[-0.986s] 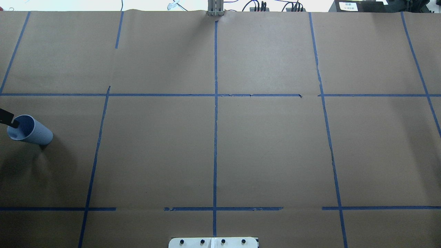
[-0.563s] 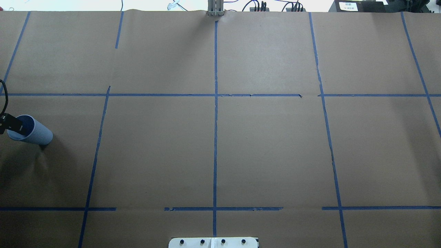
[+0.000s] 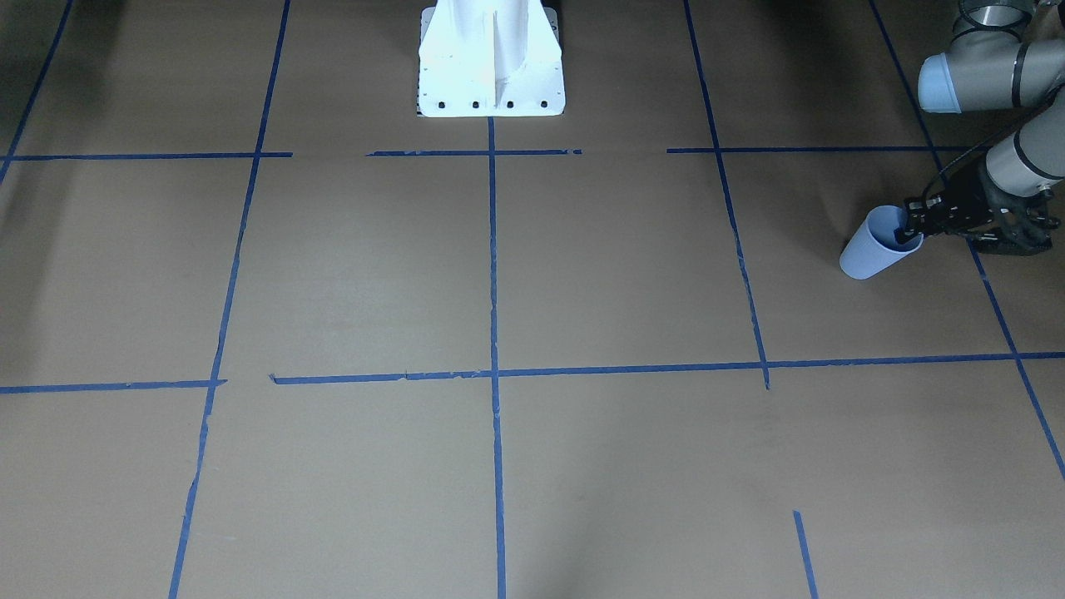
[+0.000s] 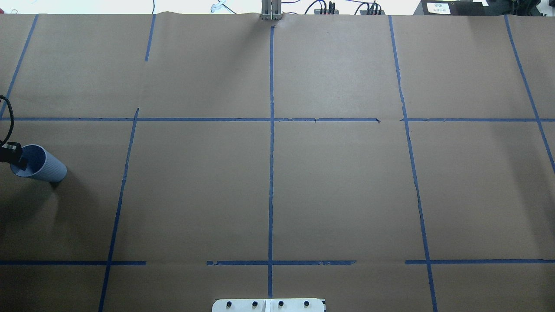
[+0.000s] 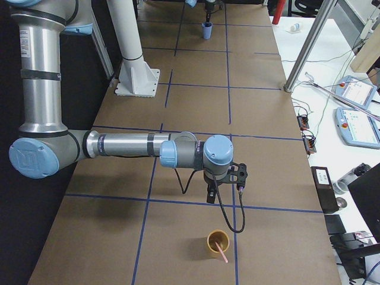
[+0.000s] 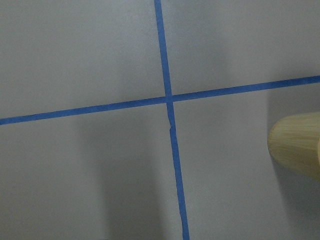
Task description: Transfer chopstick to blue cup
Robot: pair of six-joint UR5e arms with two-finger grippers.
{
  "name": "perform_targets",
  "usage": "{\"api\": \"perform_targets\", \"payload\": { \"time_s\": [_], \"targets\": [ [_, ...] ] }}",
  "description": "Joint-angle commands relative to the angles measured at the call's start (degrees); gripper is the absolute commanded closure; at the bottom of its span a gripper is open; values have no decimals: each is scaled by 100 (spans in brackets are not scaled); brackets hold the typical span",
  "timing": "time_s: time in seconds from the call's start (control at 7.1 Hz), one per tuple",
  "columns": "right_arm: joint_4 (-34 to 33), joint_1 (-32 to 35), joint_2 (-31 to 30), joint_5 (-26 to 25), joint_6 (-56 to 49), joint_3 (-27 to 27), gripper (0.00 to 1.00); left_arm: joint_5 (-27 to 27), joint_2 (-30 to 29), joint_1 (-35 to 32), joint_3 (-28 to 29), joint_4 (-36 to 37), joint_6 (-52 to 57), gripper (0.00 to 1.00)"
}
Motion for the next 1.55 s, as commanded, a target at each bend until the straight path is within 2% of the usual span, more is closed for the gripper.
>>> {"api": "perform_targets", "payload": {
  "time_s": [0.0, 0.14, 0.28, 0.42, 0.7, 0.85, 1.13, 1.27, 1.41],
  "targets": [
    [0, -9, 9, 16, 109, 29, 0, -48, -5, -43, -735, 659, -14, 100],
    [0, -9, 35, 16, 118, 29, 0, -40, -301, -35, -1516, 1971, -14, 100],
    [-9, -9, 184, 16, 101, -15, 0, -31, -1018, -35, -1967, 3254, -14, 100],
    [0, -9, 263, 25, 109, -15, 0, -31, -2034, 18, -2007, 4198, -327, 100],
    [-9, -18, 308, 25, 109, -24, 0, 57, -3287, 1321, -1641, 4209, -2150, 100],
    [-9, -9, 282, 34, 118, -102, 0, 510, -4076, 1676, -977, 3729, -2950, 100],
    [-9, -9, 273, 34, 109, -129, 0, 881, -4713, 2152, 289, 2334, -3738, 100],
    [-17, -9, 264, 43, 118, -138, 0, 1179, -5030, 2415, 687, 2196, -3923, 100],
    [-9, -9, 256, 51, 118, -156, 0, 1400, -5102, 2583, 804, 2143, -3934, 99]
  ]
}}
